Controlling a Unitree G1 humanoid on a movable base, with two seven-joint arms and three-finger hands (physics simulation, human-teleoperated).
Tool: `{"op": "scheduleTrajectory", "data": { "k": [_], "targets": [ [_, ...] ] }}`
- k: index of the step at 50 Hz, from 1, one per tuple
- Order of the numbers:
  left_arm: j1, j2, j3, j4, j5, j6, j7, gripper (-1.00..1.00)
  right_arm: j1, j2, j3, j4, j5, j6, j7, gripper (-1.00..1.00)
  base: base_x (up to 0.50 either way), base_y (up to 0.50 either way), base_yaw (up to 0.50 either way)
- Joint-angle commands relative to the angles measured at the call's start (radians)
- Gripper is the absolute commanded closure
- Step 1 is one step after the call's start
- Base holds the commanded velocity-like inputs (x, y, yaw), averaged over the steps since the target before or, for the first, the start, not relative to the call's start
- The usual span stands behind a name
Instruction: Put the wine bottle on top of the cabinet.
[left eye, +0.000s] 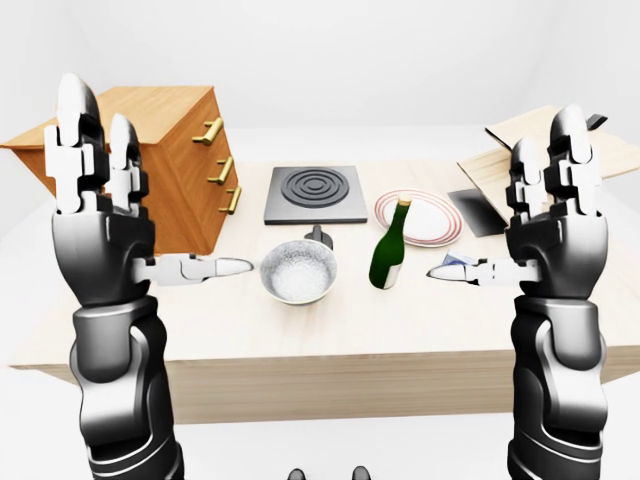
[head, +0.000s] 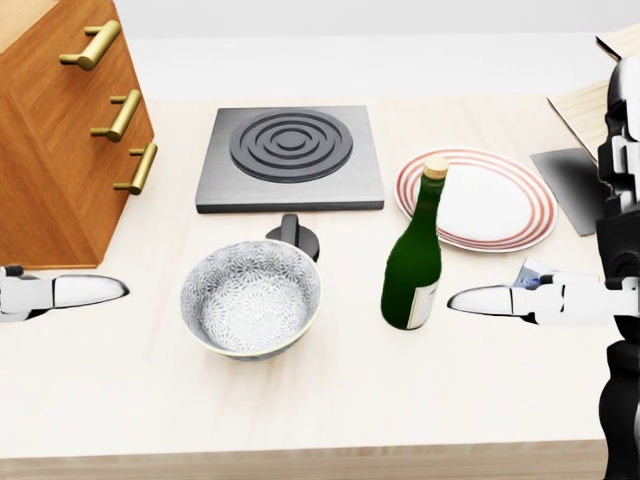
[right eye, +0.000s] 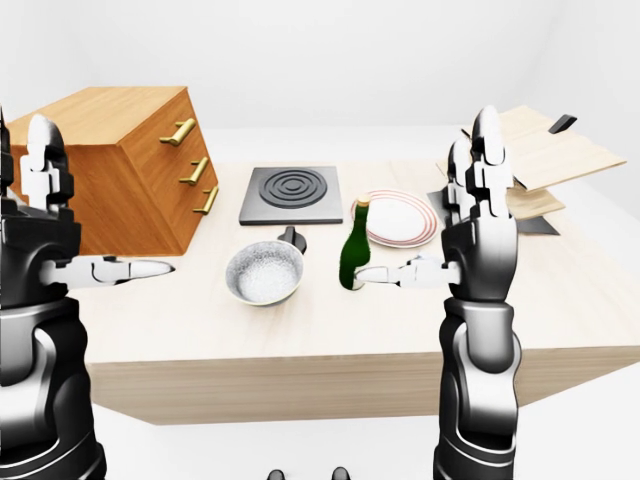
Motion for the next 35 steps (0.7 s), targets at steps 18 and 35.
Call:
{"op": "scheduleTrajectory", "data": {
  "k": [18,35],
  "targets": [
    [0.001,0.012,0.014,-0.071,-0.019,0.000,0.009,-1.00,0.008,0.003,-0.012,-0.023,0.005,0.000,0.018,-1.00,0.00,0.50,0.00],
    [0.010,0.010,0.013,-0.056,-0.017,0.000,0.003,-1.00,0.009,0.001,-0.005,-0.025,0.004,0.000,0.019,-1.00,0.00,0.50,0.00]
  ]
}}
